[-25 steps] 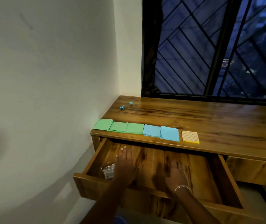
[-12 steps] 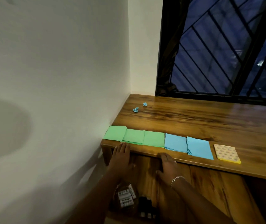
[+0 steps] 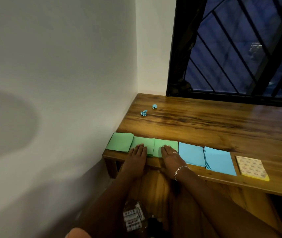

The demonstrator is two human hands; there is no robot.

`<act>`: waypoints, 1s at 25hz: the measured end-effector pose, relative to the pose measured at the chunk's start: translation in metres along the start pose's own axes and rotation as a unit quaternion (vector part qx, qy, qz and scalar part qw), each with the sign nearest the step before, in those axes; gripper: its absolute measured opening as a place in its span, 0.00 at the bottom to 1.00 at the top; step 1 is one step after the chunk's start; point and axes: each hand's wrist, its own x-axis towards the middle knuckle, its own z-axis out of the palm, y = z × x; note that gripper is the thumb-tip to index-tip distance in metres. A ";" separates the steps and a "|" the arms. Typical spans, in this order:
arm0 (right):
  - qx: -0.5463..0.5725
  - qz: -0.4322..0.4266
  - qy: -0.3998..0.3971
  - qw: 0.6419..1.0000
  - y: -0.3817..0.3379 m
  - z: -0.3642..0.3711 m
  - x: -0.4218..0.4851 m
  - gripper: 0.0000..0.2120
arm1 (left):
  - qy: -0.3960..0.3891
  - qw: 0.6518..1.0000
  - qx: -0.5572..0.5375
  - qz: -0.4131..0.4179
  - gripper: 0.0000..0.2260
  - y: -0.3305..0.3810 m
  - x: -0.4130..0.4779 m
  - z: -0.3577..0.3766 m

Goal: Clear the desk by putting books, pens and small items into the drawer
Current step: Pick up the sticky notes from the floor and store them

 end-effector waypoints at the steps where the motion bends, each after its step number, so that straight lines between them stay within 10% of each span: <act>1: -0.006 -0.002 -0.016 1.000 0.001 0.001 0.004 0.41 | -0.007 1.000 0.005 0.003 0.33 0.000 0.004 0.000; 20: -0.096 -0.018 0.044 0.994 -0.016 -0.002 -0.041 0.12 | 0.095 0.995 0.026 0.008 0.13 0.010 -0.031 -0.009; 25: -0.033 -0.021 0.060 0.997 -0.011 -0.022 -0.081 0.18 | 0.087 0.995 0.043 0.037 0.13 0.029 -0.061 -0.036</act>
